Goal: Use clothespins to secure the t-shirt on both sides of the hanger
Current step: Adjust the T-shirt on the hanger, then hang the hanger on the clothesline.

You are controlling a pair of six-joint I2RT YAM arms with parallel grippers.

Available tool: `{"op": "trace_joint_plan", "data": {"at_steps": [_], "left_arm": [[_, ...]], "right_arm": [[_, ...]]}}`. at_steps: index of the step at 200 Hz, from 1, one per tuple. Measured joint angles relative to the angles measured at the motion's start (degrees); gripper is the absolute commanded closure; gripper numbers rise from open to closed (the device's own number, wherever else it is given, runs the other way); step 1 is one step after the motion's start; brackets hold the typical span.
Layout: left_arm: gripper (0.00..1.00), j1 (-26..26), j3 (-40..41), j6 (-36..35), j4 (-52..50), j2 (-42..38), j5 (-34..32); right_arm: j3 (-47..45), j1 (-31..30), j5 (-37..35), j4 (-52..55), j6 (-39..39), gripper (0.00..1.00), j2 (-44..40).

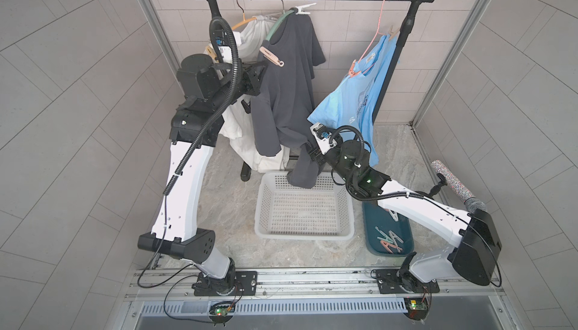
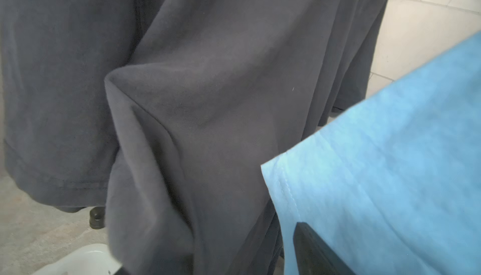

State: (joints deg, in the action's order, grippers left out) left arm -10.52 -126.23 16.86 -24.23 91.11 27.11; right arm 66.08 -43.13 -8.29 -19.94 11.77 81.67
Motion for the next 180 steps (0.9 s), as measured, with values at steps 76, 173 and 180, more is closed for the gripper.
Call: {"op": "trace_joint_plan", "data": {"at_steps": [76, 173, 180], "left_arm": [[1.00, -0.7, -5.7, 0.0, -0.1, 4.2, -2.1], [1.00, -3.8, -5.9, -5.7, -5.1, 5.1, -6.1], [1.00, -3.8, -5.9, -6.1, -5.4, 5.1, -6.6]], "right_arm": [[11.9, 0.9, -4.8, -4.2, 2.2, 0.51, 14.6], [9.6, 2.3, -7.8, -3.5, 4.7, 0.25, 17.6], [8.5, 2.3, -7.3, -2.4, 4.2, 0.23, 16.1]]}}
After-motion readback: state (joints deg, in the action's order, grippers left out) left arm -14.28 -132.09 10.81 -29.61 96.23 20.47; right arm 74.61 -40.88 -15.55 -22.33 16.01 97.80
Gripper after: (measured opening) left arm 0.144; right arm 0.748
